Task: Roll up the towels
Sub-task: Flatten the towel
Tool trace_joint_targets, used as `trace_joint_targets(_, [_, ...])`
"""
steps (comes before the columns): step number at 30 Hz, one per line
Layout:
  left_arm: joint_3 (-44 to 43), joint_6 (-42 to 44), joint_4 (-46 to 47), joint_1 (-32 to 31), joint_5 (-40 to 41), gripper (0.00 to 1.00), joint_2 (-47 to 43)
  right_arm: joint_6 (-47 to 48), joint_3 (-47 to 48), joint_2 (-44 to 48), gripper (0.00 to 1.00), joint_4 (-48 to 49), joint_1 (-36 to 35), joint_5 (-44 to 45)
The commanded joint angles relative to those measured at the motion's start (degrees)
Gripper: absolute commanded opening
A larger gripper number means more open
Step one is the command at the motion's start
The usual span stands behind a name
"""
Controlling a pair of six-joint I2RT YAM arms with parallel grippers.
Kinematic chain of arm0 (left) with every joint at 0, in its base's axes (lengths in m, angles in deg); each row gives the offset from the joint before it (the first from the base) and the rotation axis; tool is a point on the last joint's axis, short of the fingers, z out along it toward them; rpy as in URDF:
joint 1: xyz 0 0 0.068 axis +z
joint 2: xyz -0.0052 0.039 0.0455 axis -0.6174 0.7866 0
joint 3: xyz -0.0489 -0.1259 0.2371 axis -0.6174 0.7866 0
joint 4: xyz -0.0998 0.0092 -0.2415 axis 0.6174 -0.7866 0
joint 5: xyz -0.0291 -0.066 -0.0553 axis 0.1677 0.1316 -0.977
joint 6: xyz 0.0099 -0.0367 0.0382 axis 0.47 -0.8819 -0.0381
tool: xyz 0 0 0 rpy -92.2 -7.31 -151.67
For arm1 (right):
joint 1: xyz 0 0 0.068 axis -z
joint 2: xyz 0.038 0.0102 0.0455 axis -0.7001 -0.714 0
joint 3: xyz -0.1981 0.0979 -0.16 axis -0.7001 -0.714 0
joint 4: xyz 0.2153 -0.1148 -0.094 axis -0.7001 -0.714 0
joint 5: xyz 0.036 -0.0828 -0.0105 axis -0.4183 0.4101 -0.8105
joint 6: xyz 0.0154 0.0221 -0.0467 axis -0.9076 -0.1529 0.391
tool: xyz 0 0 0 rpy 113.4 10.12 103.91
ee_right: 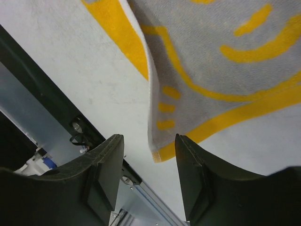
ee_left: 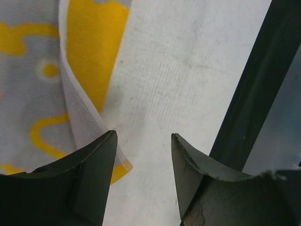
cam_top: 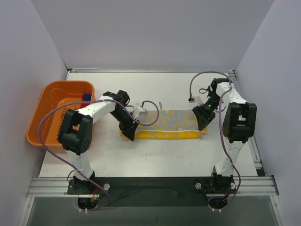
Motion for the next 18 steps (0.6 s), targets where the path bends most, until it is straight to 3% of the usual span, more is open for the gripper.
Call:
trace_joint_targets(1, [1.1, 2.3, -1.3, -0.6, 0.7, 0.60, -2.5, 1.1, -2.6, 3.2, 0.47, -4.8, -0.3, 1.0])
trace_joint_targets(4, [1.9, 2.4, -1.0, -0.6, 3.0, 0.54, -2.7, 2.0, -5.6, 4.3, 0.42, -3.5, -0.3, 2.2])
trace_joint_targets(9, [3.7, 4.8, -0.6, -0.6, 6.0, 0.26, -4.8, 4.5, -10.2, 6.3, 0.18, -2.6, -0.3, 3.5])
trace_joint_targets(12, [5.4, 5.5, -0.5, -0.6, 6.9, 0.12, -6.2, 5.0, -11.9, 7.8, 0.14, -2.0, -0.3, 4.1])
trace_joint_targets(18, [10.0, 8.5, -1.1, -1.0, 8.6, 0.04, -9.1, 6.3, -15.5, 10.1, 0.11, -1.1, -0.3, 5.7])
